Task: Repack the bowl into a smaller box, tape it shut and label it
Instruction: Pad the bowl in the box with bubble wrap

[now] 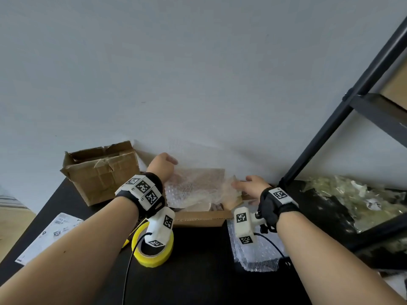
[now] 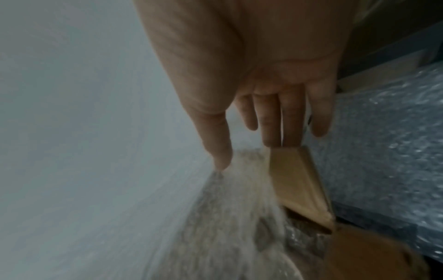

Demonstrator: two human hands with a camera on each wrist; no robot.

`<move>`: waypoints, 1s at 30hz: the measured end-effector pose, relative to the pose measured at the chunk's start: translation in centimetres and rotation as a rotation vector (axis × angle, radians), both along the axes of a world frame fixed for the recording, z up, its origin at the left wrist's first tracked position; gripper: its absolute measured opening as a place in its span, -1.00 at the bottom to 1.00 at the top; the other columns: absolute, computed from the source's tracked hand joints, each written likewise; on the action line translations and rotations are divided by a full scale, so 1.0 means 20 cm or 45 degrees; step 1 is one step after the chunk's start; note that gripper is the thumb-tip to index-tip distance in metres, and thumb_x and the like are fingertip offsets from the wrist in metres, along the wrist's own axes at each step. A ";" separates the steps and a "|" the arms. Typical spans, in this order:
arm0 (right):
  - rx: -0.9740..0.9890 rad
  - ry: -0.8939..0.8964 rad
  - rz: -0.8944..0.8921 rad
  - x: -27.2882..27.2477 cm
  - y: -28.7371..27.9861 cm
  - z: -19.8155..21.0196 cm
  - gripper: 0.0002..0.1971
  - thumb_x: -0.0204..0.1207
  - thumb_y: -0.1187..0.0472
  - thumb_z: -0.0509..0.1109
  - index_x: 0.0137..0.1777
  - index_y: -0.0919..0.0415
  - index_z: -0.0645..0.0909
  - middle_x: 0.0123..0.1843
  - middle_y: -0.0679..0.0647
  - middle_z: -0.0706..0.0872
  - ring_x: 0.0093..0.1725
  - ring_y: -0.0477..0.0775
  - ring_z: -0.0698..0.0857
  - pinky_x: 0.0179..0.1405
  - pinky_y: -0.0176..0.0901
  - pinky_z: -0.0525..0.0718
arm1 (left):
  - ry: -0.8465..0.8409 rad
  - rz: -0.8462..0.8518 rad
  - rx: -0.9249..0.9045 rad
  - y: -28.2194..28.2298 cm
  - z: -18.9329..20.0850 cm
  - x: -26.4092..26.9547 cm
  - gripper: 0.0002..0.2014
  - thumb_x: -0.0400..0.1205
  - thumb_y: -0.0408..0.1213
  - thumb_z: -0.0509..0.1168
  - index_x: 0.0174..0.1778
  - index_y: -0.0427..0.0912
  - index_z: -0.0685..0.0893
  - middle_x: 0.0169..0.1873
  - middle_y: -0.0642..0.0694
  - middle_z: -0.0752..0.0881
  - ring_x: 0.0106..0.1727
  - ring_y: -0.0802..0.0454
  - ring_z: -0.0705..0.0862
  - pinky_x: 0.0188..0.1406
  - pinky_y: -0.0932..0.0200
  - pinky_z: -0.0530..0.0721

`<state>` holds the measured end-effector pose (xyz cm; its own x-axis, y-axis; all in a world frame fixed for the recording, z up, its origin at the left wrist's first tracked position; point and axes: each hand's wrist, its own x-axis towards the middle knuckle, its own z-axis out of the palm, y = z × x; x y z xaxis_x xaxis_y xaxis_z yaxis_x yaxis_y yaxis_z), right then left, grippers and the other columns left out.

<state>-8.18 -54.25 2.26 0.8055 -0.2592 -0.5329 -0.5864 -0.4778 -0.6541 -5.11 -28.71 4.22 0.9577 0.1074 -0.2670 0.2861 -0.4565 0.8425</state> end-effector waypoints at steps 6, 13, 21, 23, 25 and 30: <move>-0.140 -0.144 -0.032 0.06 0.06 0.03 -0.30 0.31 0.32 0.51 0.49 0.09 0.43 0.38 0.14 0.61 0.26 0.15 0.68 0.33 0.08 0.62 | -0.025 0.056 -0.092 0.00 0.01 0.00 -0.69 0.60 -0.56 0.00 -0.20 -0.10 0.53 -0.16 -0.23 0.64 -0.16 -0.19 0.68 -0.19 0.01 0.67; -0.006 -0.360 -0.137 0.10 0.10 0.08 -0.33 0.38 0.14 0.52 0.51 0.10 0.40 0.46 0.11 0.51 0.27 0.16 0.64 0.30 0.10 0.63 | -0.170 0.178 -0.356 0.01 0.09 0.03 -0.68 0.60 -0.61 -0.09 -0.28 -0.16 0.42 -0.34 -0.13 0.51 -0.42 0.02 0.61 -0.41 0.18 0.63; 0.361 -0.344 -0.171 0.10 0.15 0.13 -0.22 0.40 -0.01 0.55 0.58 0.10 0.30 0.21 0.10 0.68 0.24 0.10 0.63 0.29 0.00 0.56 | -0.201 0.240 -0.523 0.05 0.12 0.04 -0.68 0.60 -0.64 -0.10 -0.29 -0.22 0.42 -0.36 -0.16 0.50 -0.41 0.00 0.56 -0.62 0.33 0.65; 0.437 -0.278 -0.181 0.10 0.16 0.14 -0.23 0.39 0.01 0.57 0.56 0.08 0.31 0.31 0.15 0.59 0.19 0.12 0.65 0.18 -0.01 0.67 | -0.187 0.295 -0.577 0.06 0.12 0.05 -0.68 0.60 -0.63 -0.10 -0.29 -0.22 0.43 -0.36 -0.16 0.51 -0.40 -0.01 0.57 -0.62 0.31 0.66; 0.546 -0.171 -0.160 0.08 0.18 0.15 -0.26 0.40 0.06 0.58 0.53 0.10 0.33 0.30 0.23 0.57 0.06 0.16 0.73 -0.04 -0.03 0.77 | -0.172 0.336 -0.611 0.06 0.12 0.06 -0.69 0.61 -0.62 -0.09 -0.29 -0.22 0.44 -0.36 -0.15 0.51 -0.39 0.00 0.59 -0.60 0.29 0.68; 0.339 -0.063 0.022 0.04 0.19 0.18 -0.67 0.48 0.54 0.38 0.20 0.30 0.52 -0.23 0.25 0.77 -0.38 0.07 0.77 -0.31 -0.15 0.80 | -0.174 0.319 -0.501 0.07 0.10 0.05 -0.73 0.63 -0.58 -0.08 -0.21 -0.20 0.44 -0.31 -0.14 0.51 -0.41 0.02 0.58 -0.65 0.32 0.64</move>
<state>-7.40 -50.47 5.81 0.8354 -0.1009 -0.5404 -0.5439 -0.2949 -0.7857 -4.04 -27.28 6.29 0.9443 0.2554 -0.2074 0.2213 -0.0265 0.9748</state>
